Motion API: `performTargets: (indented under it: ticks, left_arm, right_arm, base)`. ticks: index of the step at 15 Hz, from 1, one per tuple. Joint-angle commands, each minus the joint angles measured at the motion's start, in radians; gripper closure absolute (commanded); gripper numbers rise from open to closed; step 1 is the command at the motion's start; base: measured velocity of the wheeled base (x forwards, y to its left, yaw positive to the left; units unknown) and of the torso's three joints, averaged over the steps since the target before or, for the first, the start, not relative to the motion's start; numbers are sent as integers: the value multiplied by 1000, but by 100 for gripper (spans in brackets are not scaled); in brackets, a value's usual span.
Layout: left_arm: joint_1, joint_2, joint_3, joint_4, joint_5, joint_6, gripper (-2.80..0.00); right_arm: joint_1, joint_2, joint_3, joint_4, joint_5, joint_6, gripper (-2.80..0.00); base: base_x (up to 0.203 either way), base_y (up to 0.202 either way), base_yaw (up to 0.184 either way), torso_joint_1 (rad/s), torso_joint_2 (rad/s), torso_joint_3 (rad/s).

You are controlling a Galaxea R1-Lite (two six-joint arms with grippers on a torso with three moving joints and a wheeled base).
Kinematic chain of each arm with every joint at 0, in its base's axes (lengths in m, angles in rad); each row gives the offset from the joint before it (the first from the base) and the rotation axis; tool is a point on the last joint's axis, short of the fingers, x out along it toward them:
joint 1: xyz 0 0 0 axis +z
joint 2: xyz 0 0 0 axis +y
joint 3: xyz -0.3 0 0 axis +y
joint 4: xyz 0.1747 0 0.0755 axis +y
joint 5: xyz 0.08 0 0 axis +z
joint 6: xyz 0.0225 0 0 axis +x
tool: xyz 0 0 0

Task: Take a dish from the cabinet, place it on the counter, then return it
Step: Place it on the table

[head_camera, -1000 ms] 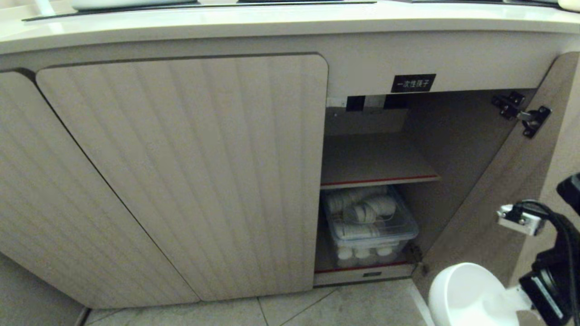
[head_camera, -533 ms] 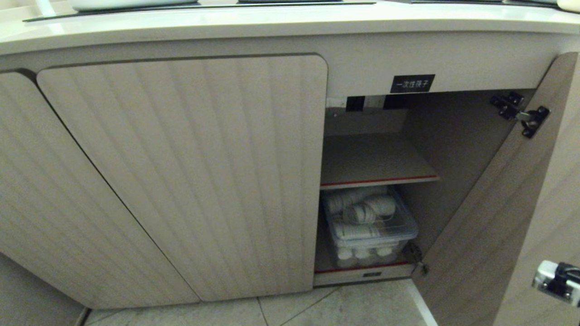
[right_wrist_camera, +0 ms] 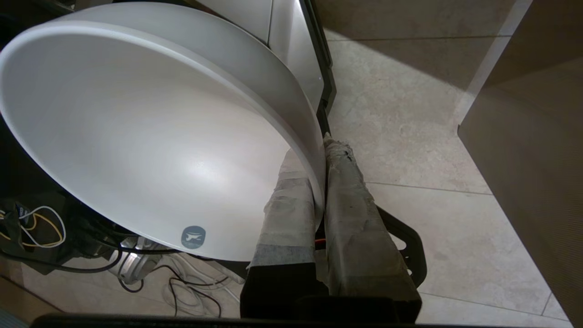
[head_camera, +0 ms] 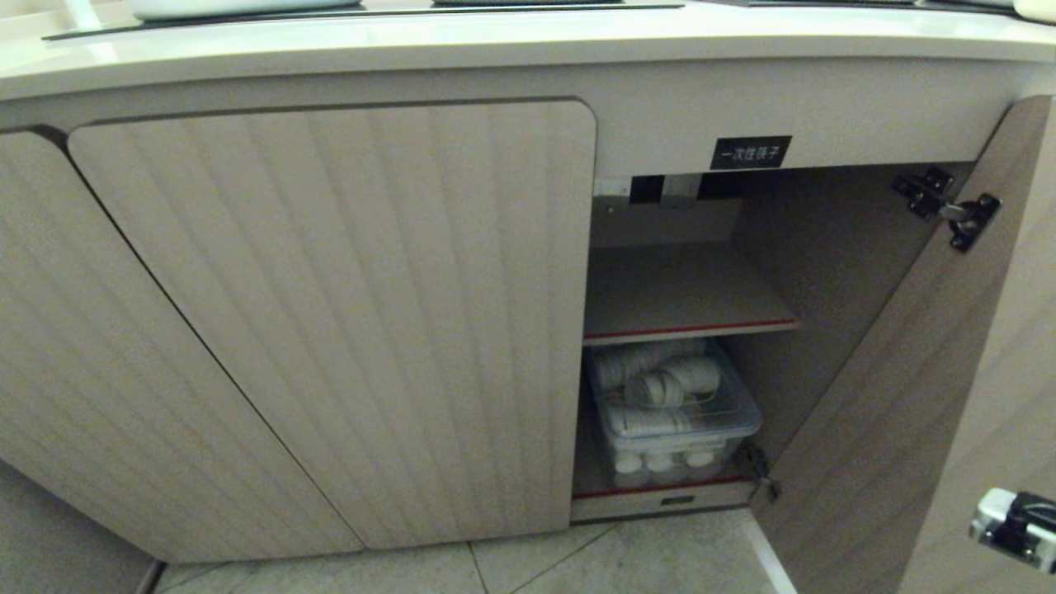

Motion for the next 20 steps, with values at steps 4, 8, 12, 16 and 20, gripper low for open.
performTargets:
  ticks: [4, 8, 12, 16, 20]
  left_arm:
    - [0, 0, 0, 0, 0, 0, 0]
    - [0, 0, -1, 0, -1, 0, 0]
    - [0, 0, 0, 0, 0, 0, 0]
    - [0, 0, 0, 0, 0, 0, 0]
    - [0, 0, 0, 0, -1, 0, 0]
  right_arm:
    - [0, 79, -82, 10, 3, -1, 0]
    - [0, 131, -185, 85, -2, -2, 0]
    - [0, 161, -217, 122, -18, -5, 0]
    - [0, 163, -230, 171, -50, -6, 0]
    - [0, 169, -226, 170, -66, -9, 0]
  base:
    - [0, 0, 0, 0, 0, 0]
    - [0, 0, 0, 0, 0, 0]
    - [0, 0, 0, 0, 0, 0]
    - [0, 0, 0, 0, 0, 0]
    - [0, 0, 0, 0, 0, 0]
